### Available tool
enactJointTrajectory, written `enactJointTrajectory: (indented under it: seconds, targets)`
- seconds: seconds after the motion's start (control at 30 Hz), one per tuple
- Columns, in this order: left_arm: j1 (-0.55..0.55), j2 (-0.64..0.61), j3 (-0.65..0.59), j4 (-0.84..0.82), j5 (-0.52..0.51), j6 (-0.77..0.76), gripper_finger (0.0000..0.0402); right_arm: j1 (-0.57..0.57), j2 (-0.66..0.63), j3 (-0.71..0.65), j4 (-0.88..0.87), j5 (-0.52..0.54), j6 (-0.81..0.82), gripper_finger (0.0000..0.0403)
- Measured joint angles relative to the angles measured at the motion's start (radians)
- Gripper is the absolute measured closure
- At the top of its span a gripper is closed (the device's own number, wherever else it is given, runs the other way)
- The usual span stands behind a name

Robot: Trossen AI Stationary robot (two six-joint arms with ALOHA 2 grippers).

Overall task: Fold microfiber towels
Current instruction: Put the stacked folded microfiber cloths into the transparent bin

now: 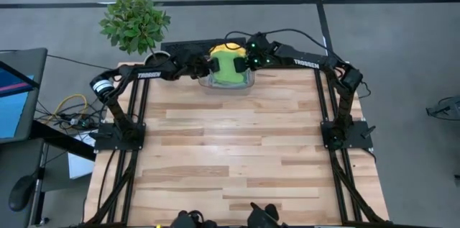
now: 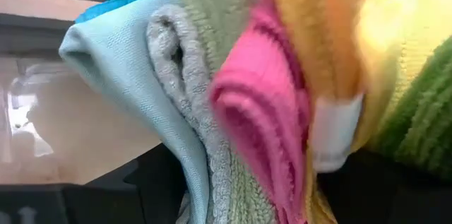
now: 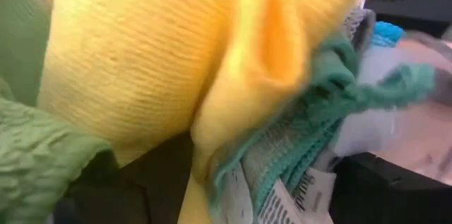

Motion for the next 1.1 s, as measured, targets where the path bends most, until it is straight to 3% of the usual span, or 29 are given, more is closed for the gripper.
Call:
enactJointTrajectory:
  seconds: [0.23,0.37,0.6,0.8,1.1]
  targets:
    - [0.020,-0.042,0.008,-0.056,0.032,-0.021,0.0126,0.003,0.000,0.049,-0.156,0.100,-0.080,0.0108]
    - [0.020,-0.052,0.090,-0.258,-0.023,0.032,0.0126,0.015,0.000,0.104,-0.236,0.189,-0.108,0.0108]
    - [0.016,-0.053,0.199,-0.502,-0.135,0.126,0.0126,0.012,-0.001,0.146,-0.257,0.204,-0.124,0.0107]
    - [0.016,-0.053,0.226,-0.567,-0.140,0.163,0.0126,0.013,0.006,0.146,-0.271,0.209,-0.137,0.0107]
    - [0.011,-0.059,0.228,-0.541,-0.113,0.208,0.0127,0.015,0.065,0.147,-0.323,0.327,-0.216,0.0107]
